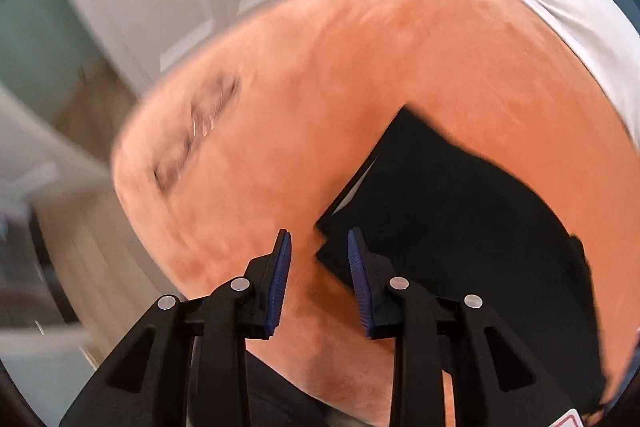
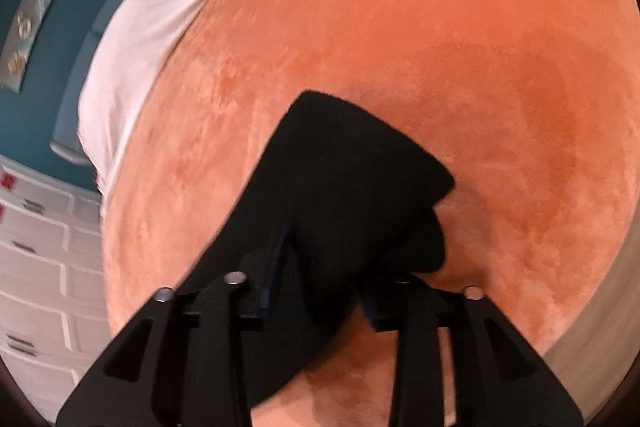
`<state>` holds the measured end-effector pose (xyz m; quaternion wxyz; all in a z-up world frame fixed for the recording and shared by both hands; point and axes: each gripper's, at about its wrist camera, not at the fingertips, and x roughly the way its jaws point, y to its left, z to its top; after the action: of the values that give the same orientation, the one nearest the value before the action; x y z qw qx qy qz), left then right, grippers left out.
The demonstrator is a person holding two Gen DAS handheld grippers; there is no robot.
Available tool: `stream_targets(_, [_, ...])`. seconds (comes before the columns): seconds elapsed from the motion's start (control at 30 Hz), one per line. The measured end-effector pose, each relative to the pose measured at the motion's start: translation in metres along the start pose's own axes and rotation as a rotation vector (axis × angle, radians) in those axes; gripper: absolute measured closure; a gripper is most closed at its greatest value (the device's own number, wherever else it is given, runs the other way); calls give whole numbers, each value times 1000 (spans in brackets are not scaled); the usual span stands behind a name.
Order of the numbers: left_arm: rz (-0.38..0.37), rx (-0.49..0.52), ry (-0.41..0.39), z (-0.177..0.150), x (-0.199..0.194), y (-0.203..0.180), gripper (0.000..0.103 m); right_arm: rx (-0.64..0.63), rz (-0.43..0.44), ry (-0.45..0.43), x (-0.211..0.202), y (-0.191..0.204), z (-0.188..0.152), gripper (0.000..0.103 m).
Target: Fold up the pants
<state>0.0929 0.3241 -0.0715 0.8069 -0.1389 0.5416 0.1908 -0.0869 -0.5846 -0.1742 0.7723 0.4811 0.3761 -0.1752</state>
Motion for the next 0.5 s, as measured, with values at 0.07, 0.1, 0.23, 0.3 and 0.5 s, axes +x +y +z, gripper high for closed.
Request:
stream_targets(0.07, [-20, 101, -60, 2, -21, -40, 75, 54, 26, -22, 4, 0, 1, 55])
stream_targets(0.1, [-43, 150, -76, 1, -27, -64, 68, 63, 21, -27, 8, 3, -1, 53])
stream_targets(0.23, [-142, 359, -82, -8, -24, -173, 48, 4, -15, -45, 10, 18, -9, 48])
stream_targets(0.3, [-109, 438, -116, -14, -17, -220, 48, -52, -72, -33, 6, 24, -12, 48])
stream_targets(0.5, [4, 483, -105, -38, 13, -228, 42, -367, -403, -232, -64, 83, -64, 46])
